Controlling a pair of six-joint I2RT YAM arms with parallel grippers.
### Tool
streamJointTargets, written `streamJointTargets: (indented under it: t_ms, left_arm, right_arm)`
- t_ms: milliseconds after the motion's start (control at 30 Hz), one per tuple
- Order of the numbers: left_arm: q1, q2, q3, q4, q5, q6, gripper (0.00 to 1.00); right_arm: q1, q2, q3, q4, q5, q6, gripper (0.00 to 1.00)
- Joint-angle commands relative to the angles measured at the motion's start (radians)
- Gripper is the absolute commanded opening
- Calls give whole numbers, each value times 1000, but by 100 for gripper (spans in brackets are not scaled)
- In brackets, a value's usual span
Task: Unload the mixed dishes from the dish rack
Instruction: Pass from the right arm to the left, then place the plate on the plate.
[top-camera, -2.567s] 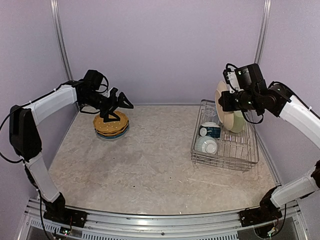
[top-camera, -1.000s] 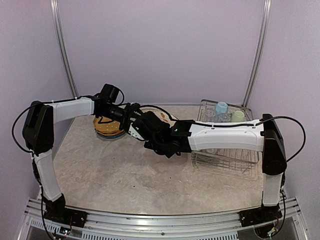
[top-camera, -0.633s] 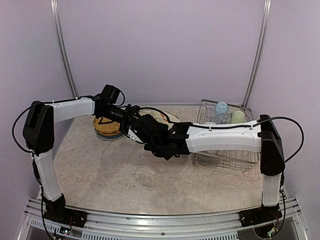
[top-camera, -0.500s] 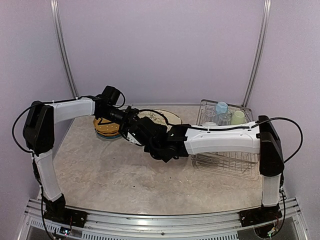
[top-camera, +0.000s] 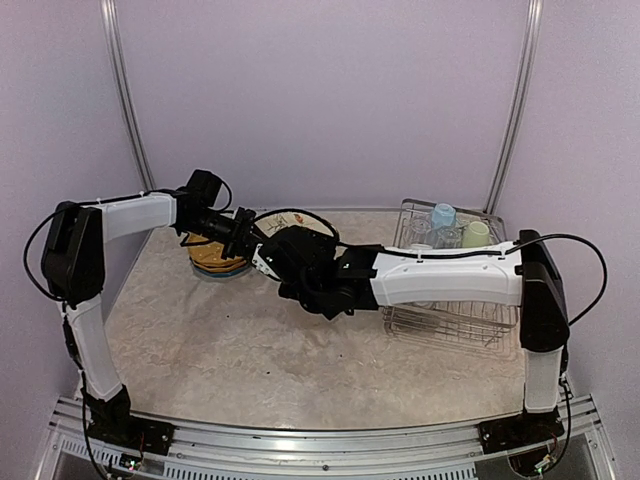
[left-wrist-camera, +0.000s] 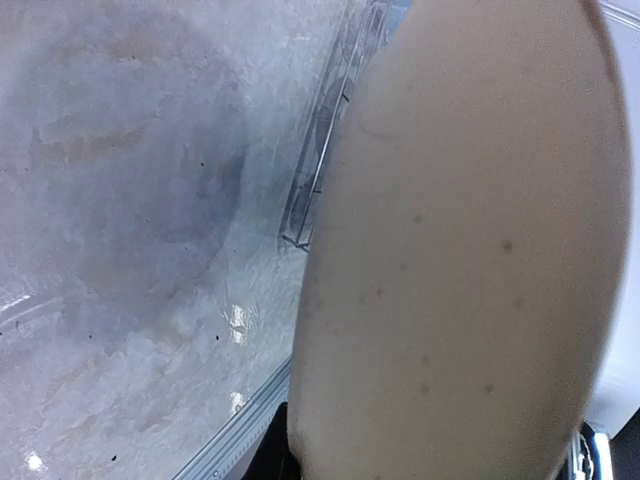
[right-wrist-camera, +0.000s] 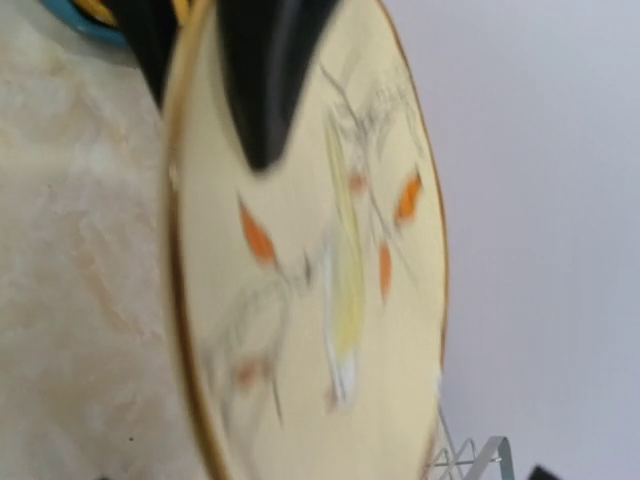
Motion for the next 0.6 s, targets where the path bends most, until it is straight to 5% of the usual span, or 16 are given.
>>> streamJointTargets:
  t_ms: [0,567]
  left_arm:
    - [44,-24,15,33,0,66,0]
    - [305,-72,37,-56,-184,146,0]
  right_arm:
    - [-1,-61,10,5,-1,52,89]
    - [-41,-274,-154,31,-29,260,97]
